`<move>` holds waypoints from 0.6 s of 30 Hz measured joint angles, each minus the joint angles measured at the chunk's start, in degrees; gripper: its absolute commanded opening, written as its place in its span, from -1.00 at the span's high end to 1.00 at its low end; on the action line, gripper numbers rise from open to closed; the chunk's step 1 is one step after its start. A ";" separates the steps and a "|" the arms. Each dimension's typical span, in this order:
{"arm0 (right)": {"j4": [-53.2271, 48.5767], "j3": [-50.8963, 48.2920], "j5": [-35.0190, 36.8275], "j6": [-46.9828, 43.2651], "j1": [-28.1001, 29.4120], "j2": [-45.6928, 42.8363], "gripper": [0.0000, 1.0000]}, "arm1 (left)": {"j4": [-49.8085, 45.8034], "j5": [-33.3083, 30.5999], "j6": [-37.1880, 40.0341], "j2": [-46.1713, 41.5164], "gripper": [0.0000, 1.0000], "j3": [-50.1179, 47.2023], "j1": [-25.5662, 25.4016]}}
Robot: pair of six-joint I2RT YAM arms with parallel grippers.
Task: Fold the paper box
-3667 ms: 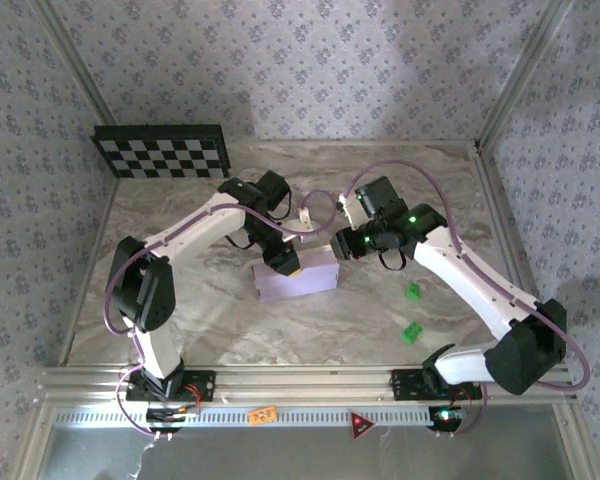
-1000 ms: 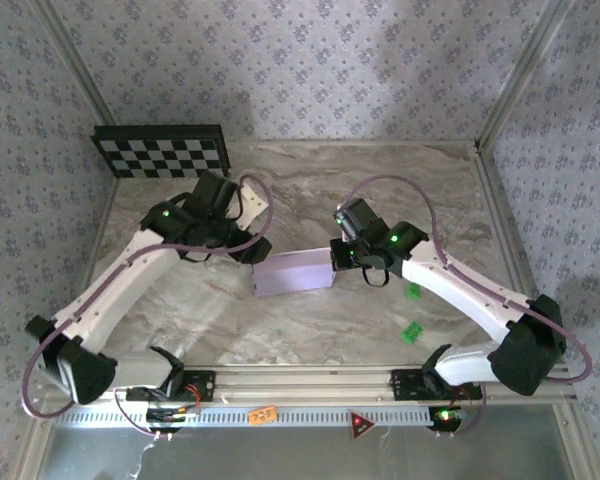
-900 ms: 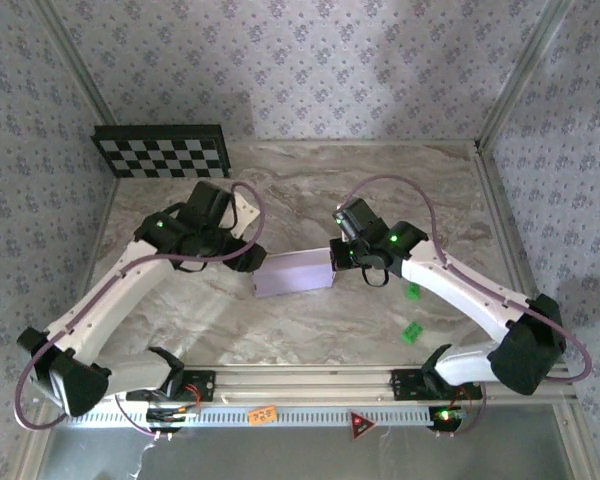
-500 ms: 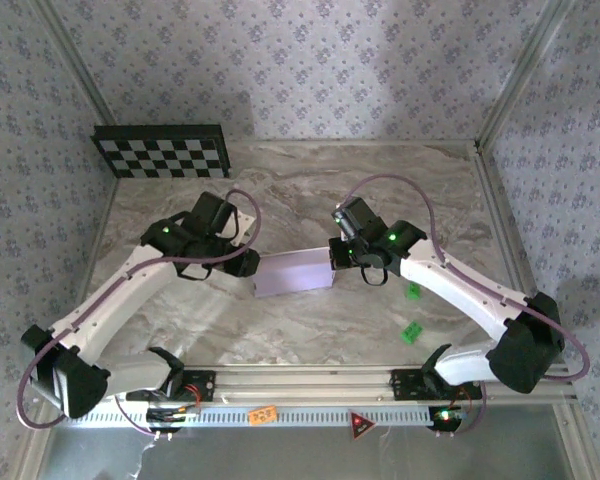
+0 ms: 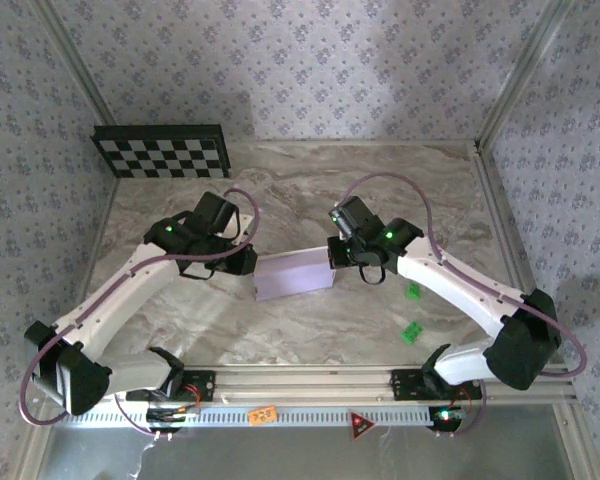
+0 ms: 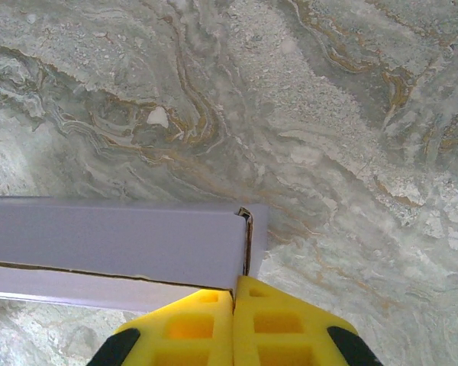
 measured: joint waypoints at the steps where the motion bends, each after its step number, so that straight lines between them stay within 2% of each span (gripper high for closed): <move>1: -0.02 0.00 0.13 0.11 0.04 0.04 0.86 | 0.17 0.09 -0.74 0.00 0.76 0.00 0.00; 18: -1.73 1.51 1.33 0.61 0.46 0.87 0.86 | 3.17 -2.27 -12.20 2.10 0.89 0.02 0.28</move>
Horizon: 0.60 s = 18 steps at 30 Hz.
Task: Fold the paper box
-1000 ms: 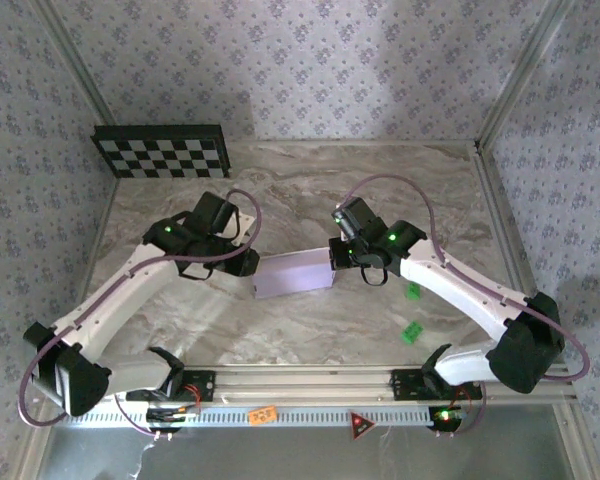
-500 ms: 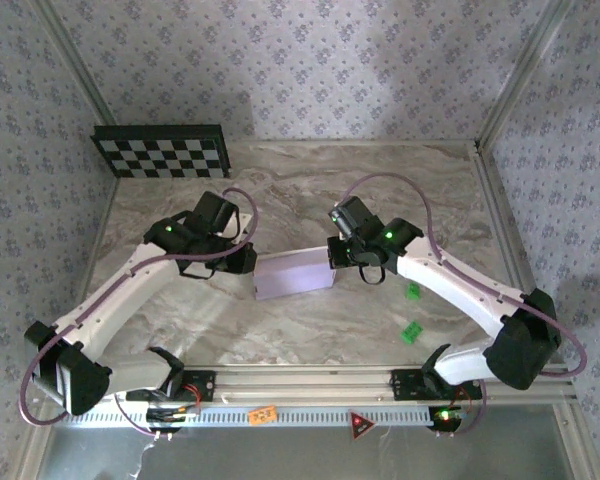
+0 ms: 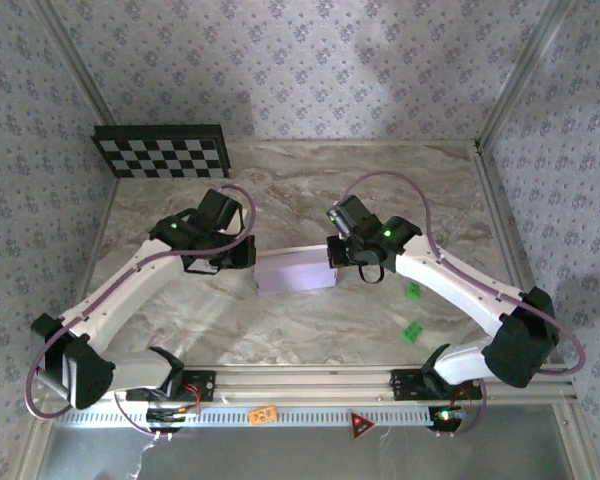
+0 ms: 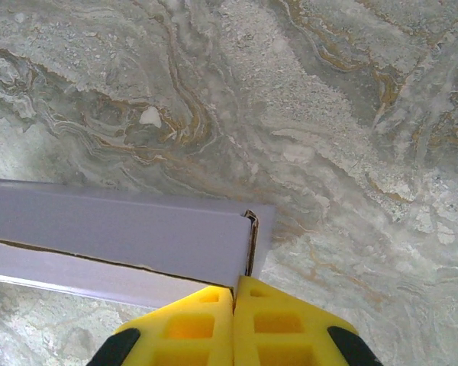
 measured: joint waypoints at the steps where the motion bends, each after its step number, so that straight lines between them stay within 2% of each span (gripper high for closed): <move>1: -0.02 0.00 0.09 0.00 0.00 0.04 0.86 | 0.33 -0.13 -0.72 0.09 0.89 0.00 0.09; 10: -0.22 0.11 -0.33 0.90 0.02 0.11 0.86 | 1.18 -1.09 -4.44 0.24 0.89 0.00 0.42; 18: -0.04 0.09 -0.39 1.05 0.02 0.11 0.87 | 0.72 -2.60 -3.06 2.10 0.82 1.40 0.46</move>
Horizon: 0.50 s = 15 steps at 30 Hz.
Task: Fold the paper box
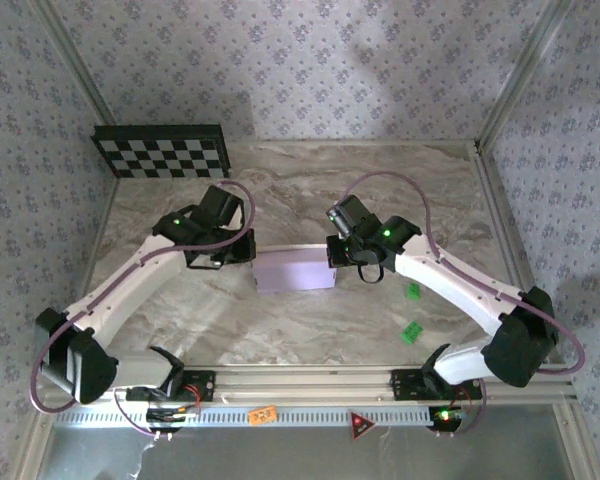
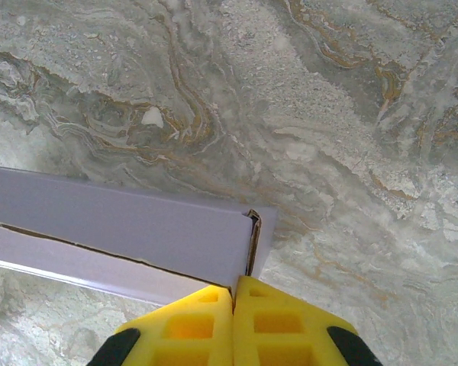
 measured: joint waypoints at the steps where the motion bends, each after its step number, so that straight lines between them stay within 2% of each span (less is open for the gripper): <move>1: 0.17 -0.13 0.00 0.00 0.00 0.00 0.87 | -0.09 -0.37 0.39 0.31 0.81 0.20 0.00; 15: 4.11 -3.39 0.04 0.26 -0.02 -0.72 0.88 | 0.44 -0.42 3.26 0.52 0.79 -2.43 0.00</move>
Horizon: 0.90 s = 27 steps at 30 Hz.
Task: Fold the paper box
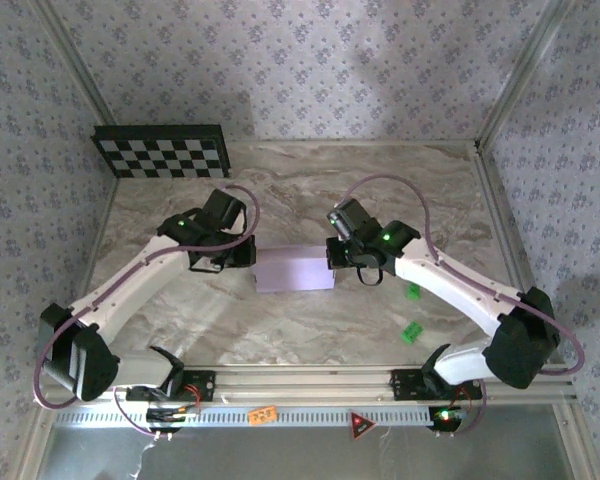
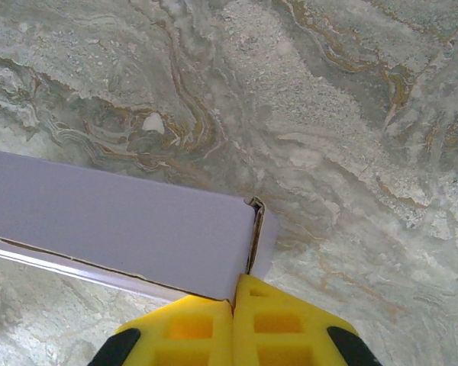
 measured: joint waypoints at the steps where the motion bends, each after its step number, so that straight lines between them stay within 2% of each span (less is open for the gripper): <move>1: 0.26 -0.31 0.00 0.04 0.00 -0.22 0.88 | 0.04 0.11 0.00 -0.22 0.79 -0.09 0.00; 4: 0.52 -0.52 -0.07 0.20 0.02 -0.44 0.88 | -0.04 0.31 -0.02 -0.74 0.73 -0.37 0.00; 11: 0.90 -0.68 -0.07 0.33 0.02 -0.46 0.88 | -1.01 0.50 -0.20 -4.90 0.44 -0.44 0.00; 16: 1.38 -0.85 -0.04 0.37 0.02 -0.48 0.88 | -0.61 0.50 -0.04 -7.78 0.44 -0.20 0.00; 27: 1.44 -0.92 -0.07 0.37 0.02 -0.57 0.88 | 1.11 0.24 1.03 -3.87 0.54 0.26 0.00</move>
